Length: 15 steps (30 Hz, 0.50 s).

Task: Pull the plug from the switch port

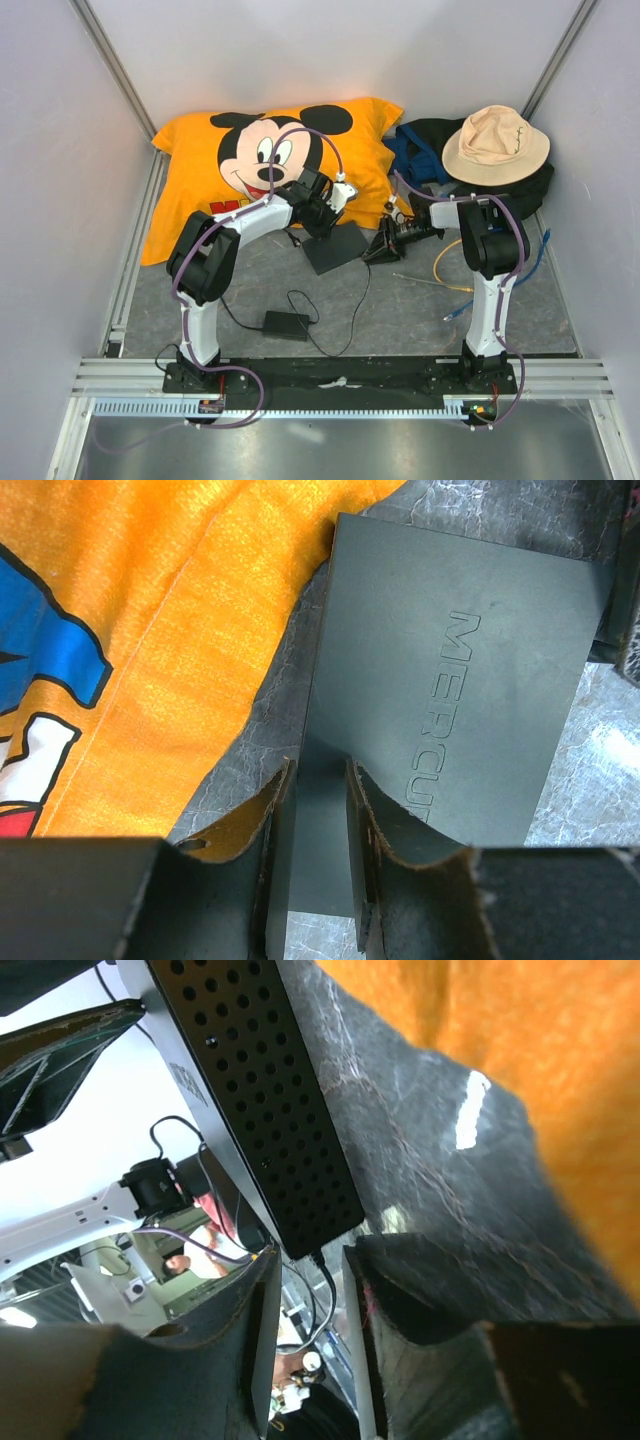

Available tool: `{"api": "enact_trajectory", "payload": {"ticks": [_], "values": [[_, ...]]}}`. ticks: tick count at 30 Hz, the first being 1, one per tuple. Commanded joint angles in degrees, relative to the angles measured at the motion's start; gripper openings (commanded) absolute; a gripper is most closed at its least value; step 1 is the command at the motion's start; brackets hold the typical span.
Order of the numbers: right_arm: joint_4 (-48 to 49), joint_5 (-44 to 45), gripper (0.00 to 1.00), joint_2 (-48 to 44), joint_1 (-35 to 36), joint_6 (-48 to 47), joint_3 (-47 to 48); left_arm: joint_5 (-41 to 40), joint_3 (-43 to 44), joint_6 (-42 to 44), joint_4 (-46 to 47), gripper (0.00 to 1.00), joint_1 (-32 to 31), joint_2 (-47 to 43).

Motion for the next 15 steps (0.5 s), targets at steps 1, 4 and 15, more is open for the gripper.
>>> {"api": "enact_trajectory", "payload": {"ticks": [1,4,15], "values": [[1.7,12.5,0.38,2.7,1.8,-0.7,-2.0,2.3,-3.6,-0.1,-7.4,0.33,-1.2,5.8],[2.3,12.4,0.36,3.6,2.0,-0.7,-1.7,2.3,-3.8,0.0,-7.4,0.33,-1.5,5.7],[2.7,12.2,0.04,6.6,1.9,-1.2,-2.5,1.6,-4.4,0.2,-7.2,0.33,-2.5,5.5]]}}
